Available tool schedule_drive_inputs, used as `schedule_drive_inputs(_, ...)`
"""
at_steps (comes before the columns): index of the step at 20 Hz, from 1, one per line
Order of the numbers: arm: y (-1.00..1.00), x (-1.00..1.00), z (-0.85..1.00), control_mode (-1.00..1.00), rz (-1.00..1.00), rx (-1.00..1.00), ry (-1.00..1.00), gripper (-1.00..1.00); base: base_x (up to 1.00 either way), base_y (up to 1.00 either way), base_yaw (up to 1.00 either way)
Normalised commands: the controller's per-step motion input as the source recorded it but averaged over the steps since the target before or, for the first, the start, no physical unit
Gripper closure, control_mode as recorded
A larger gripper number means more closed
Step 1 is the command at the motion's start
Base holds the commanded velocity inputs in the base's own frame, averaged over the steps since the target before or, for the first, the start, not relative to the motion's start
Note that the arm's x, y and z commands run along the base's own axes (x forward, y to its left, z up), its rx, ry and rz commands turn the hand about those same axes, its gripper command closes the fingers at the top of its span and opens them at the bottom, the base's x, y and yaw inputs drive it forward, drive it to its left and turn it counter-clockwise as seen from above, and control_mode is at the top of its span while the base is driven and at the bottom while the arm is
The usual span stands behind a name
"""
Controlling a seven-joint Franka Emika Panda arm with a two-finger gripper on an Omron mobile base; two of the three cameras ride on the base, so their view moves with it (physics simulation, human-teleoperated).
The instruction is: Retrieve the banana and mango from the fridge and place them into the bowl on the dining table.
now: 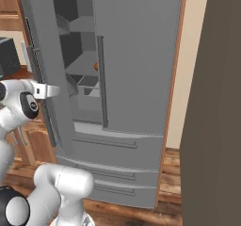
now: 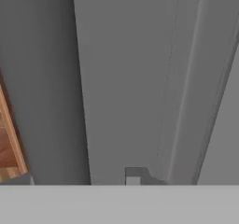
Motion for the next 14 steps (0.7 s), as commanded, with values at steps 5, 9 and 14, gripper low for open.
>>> schedule_drive_inputs(5, 0.06, -0.7, 0.49, -1.0, 0.0, -0.05, 0.0, -1.0, 0.0, 0.0, 0.0)
schedule_drive_inputs(9, 0.0, -0.57, 0.69, -1.0, 0.0, -0.01, 0.0, -1.0, 0.0, 0.0, 0.0)
schedule_drive_inputs(14, -0.17, -0.88, 0.68, -1.0, 0.0, 0.09, -0.06, -1.0, 0.0, 0.0, 0.0)
